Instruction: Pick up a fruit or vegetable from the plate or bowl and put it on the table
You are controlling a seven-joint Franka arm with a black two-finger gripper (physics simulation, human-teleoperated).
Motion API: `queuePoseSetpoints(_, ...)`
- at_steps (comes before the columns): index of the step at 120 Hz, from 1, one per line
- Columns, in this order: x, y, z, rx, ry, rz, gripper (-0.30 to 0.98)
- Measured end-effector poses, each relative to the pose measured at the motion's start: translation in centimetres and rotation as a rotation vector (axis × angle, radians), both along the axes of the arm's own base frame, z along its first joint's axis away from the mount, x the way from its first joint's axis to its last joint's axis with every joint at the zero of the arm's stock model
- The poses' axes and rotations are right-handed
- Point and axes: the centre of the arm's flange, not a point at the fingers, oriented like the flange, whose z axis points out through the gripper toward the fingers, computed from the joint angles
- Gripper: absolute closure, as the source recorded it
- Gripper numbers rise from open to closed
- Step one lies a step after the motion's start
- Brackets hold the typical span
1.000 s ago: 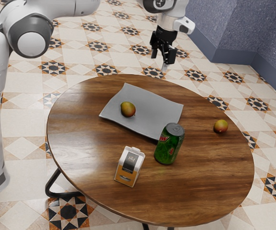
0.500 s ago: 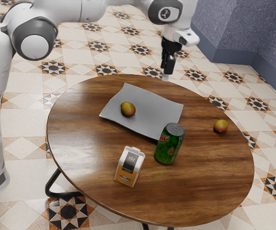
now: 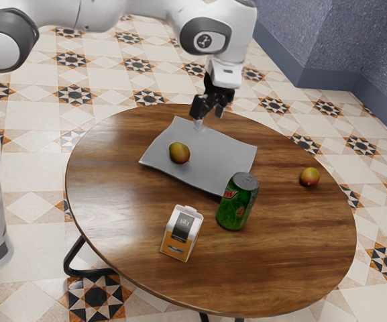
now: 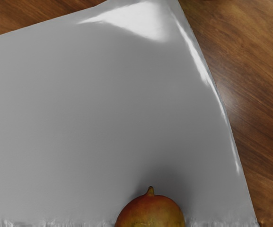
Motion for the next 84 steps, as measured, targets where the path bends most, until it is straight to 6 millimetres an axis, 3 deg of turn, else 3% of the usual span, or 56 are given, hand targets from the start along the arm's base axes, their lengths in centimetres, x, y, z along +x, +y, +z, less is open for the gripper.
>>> queuePoseSetpoints(27, -0.8, 5.5, -1.1, -0.022, 0.065, -0.106, 0.00)
queuePoseSetpoints(58, -0.8, 9.7, -2.5, -0.038, 0.110, -0.160, 0.00)
queuePoseSetpoints(71, -0.8, 9.8, -3.0, -0.046, 0.125, -0.191, 0.00)
queuePoseSetpoints(84, -0.5, 7.5, -3.6, -0.058, 0.138, -0.259, 0.00)
